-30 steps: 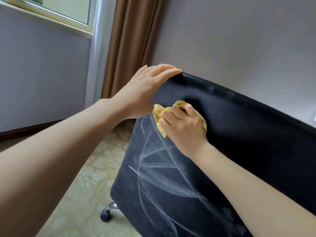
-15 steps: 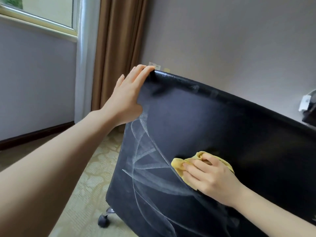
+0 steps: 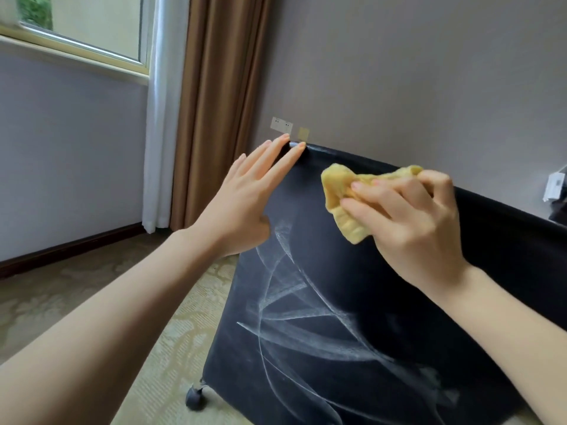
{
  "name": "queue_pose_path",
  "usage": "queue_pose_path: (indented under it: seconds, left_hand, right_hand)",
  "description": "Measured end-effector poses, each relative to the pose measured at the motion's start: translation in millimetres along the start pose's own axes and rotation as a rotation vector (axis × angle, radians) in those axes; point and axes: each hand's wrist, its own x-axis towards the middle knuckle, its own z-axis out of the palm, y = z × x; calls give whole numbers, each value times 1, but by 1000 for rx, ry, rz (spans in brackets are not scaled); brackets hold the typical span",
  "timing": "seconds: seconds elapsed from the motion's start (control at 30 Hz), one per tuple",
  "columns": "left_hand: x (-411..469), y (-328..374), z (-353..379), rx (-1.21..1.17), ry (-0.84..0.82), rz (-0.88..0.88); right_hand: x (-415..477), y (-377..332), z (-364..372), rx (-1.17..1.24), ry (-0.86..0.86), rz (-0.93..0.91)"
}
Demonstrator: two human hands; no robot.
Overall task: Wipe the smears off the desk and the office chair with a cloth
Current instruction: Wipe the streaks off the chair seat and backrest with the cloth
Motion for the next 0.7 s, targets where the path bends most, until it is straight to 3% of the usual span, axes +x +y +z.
queue_pose_path:
  seconds: [0.17, 0.3, 0.5, 0.7]
  left_hand:
    - [-25, -10, 4, 3, -72, 71]
    - [-61, -25, 25, -19, -177, -114]
    - [-88, -30, 59, -33, -277, -211]
    - [-99, -31, 81, -99, -339, -270]
  right_hand:
    - [33, -21, 26, -33, 50, 28]
    - [32, -49, 48, 10, 39, 45]
    - [-15, -84, 66, 131, -143, -63]
    - [-67, -76, 46, 176, -322, -275]
